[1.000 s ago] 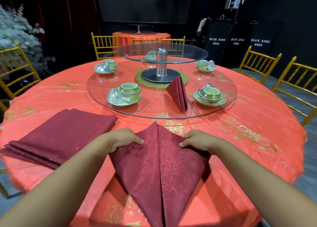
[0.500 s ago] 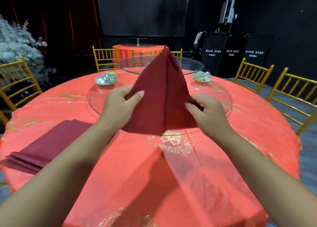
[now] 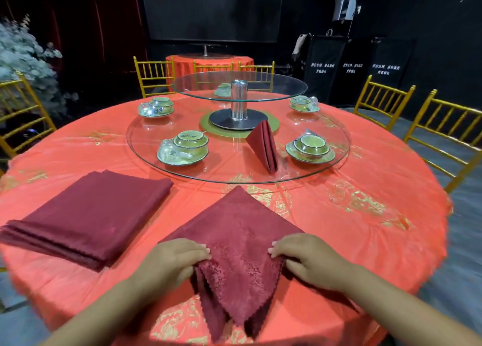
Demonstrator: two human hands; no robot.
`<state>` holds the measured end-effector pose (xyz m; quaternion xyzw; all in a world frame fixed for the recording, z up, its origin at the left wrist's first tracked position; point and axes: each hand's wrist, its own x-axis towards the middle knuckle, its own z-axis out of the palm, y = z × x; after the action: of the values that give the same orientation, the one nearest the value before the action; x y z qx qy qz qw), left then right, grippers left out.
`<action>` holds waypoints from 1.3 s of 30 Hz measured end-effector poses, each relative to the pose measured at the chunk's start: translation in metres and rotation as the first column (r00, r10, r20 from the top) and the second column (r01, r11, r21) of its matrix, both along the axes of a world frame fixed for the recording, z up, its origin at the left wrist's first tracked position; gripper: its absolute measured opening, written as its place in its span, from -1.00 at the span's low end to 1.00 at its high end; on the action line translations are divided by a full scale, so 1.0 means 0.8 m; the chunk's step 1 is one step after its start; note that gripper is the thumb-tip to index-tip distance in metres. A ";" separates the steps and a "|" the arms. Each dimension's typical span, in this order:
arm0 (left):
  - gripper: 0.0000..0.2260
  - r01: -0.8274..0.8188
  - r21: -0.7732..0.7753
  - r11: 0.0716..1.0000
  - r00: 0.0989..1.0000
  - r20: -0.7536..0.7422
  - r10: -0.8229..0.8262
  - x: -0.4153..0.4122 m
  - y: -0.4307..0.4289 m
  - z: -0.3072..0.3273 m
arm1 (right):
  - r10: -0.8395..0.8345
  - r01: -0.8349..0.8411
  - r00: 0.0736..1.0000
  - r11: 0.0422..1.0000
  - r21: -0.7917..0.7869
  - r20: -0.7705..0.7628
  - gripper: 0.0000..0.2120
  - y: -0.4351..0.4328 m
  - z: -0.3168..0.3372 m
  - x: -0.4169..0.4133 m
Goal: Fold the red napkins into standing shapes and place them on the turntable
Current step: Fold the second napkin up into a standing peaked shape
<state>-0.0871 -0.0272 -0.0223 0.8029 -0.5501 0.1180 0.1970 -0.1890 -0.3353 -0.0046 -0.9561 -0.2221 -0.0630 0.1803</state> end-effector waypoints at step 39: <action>-0.29 -0.288 0.388 0.876 0.879 -0.257 0.402 0.042 -0.122 -0.006 | -0.635 0.635 0.773 0.772 -0.035 0.013 -0.74 0.011 -0.021 0.042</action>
<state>-0.0535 -0.1251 -0.0274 0.9189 -0.3668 -0.0804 0.1208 -0.1551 -0.3262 -0.0214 -0.9782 0.1122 -0.1161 0.1309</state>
